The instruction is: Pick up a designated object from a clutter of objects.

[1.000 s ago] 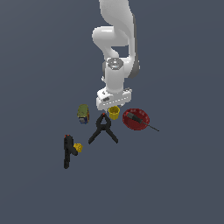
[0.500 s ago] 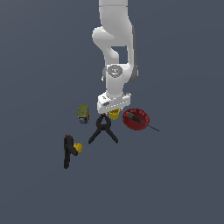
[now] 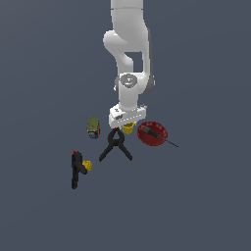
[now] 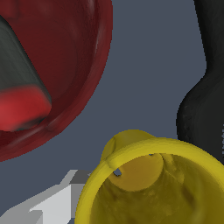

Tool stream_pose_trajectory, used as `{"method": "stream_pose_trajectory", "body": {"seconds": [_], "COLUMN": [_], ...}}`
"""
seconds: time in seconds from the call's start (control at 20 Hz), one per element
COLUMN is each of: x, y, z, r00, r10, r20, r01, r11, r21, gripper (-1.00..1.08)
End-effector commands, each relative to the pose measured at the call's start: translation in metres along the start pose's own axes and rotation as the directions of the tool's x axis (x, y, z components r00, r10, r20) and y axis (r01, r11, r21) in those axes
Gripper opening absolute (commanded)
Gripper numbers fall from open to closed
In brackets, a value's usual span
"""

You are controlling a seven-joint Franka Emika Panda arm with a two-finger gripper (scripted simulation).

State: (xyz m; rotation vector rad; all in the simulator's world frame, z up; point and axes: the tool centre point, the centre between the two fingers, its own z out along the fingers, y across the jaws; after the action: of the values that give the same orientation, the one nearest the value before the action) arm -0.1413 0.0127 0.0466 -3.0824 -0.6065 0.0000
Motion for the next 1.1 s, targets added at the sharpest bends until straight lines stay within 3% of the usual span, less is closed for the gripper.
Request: {"method": "stream_pose_trajectory", "body": {"seconds": [0.0,0.55,1.05], "x": [0.000,0.003,0.018], "y": [0.000,0.004,0.030], "z": [0.000,-0.006,-0.045], "r00": [1.000,1.000,1.000], "r10": [0.000,0.000,0.000], "r20": [0.000,0.000,0.000], "r01": [0.000,0.000,0.000], "r11": [1.000,1.000,1.000], "r21": [0.000,0.000,0.001], "gripper": [-1.00,-1.00,-1.00]}}
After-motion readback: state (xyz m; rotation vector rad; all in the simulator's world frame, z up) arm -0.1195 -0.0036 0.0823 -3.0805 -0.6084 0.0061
